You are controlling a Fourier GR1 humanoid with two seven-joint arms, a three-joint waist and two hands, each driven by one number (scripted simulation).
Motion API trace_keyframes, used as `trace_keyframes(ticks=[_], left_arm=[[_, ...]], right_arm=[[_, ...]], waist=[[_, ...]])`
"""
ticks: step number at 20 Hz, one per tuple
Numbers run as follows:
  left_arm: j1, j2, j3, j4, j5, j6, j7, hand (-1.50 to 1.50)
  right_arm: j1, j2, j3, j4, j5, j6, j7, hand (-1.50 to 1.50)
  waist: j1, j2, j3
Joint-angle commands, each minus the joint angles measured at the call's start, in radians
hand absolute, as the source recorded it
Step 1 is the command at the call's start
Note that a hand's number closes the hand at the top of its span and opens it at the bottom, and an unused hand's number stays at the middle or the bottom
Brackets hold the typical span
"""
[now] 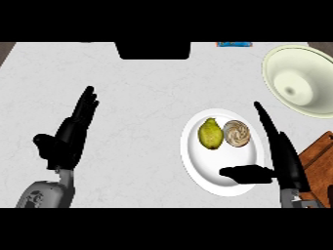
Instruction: Pick the cupcake from the plate and place it in the bowl
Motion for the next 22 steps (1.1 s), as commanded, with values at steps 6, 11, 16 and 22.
trace_keyframes(ticks=[6,11,16,22], left_arm=[[0.012,-0.056,0.004,-0.012,-0.054,-0.001,0.013,0.00],[-0.071,-0.038,0.085,0.053,-0.024,-0.077,0.015,0.00],[-0.078,-0.083,0.060,0.047,-0.072,-0.028,0.027,0.00],[-0.015,-0.058,0.077,-0.015,-0.062,-0.075,0.044,0.00]], right_arm=[[-0.047,0.072,-0.093,0.279,-0.034,-0.004,-0.215,-1.50],[-0.075,0.116,-0.077,0.236,0.012,0.001,-0.146,-1.50],[-0.091,0.125,-0.078,0.334,0.092,-0.054,-0.167,-1.50],[-0.083,0.092,-0.095,0.404,0.166,-0.056,-0.169,-1.50]], waist=[[0.004,0.001,0.000],[0.000,0.000,0.000],[0.000,0.001,0.000],[0.001,0.000,0.000]])
